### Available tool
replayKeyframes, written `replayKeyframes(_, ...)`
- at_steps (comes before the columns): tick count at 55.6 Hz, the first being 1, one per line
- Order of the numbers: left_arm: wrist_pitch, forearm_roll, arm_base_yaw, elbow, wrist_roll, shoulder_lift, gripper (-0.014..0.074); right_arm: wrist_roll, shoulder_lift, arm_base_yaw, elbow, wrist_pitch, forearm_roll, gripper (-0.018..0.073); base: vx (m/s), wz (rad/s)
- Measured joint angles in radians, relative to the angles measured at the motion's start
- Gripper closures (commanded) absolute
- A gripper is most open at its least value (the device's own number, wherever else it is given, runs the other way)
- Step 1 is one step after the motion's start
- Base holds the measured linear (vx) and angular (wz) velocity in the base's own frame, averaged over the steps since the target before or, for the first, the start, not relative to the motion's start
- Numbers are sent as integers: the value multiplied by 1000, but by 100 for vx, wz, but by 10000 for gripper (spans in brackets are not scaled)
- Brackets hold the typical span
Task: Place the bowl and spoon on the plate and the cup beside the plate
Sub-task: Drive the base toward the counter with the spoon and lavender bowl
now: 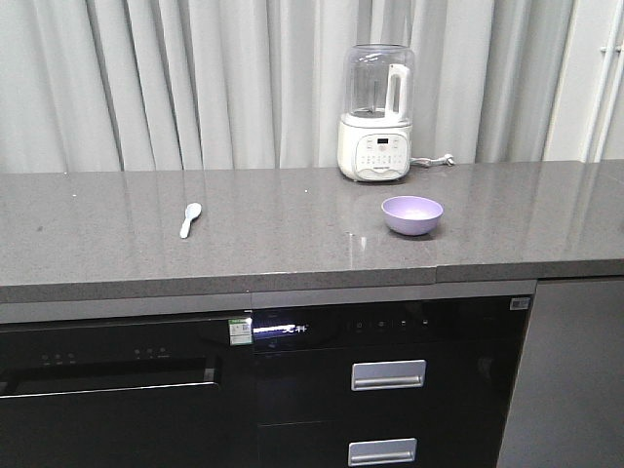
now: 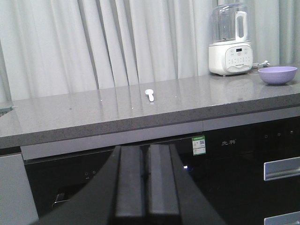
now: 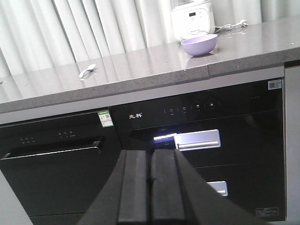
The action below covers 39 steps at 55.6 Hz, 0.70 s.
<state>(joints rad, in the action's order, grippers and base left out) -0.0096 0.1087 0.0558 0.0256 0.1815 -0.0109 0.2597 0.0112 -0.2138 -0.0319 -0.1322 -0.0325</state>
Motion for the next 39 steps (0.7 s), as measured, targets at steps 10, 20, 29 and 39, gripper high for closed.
replayKeyframes(10, 0, 0, 0, 0, 0, 0, 594, 0, 0, 0, 0, 0, 0, 568, 0, 0)
replayKeyframes(20, 0, 0, 0, 0, 0, 0, 594, 0, 0, 0, 0, 0, 0, 568, 0, 0)
replayKeyframes(29, 0, 0, 0, 0, 0, 0, 594, 0, 0, 0, 0, 0, 0, 568, 0, 0)
replayKeyframes(39, 0, 0, 0, 0, 0, 0, 594, 0, 0, 0, 0, 0, 0, 568, 0, -1)
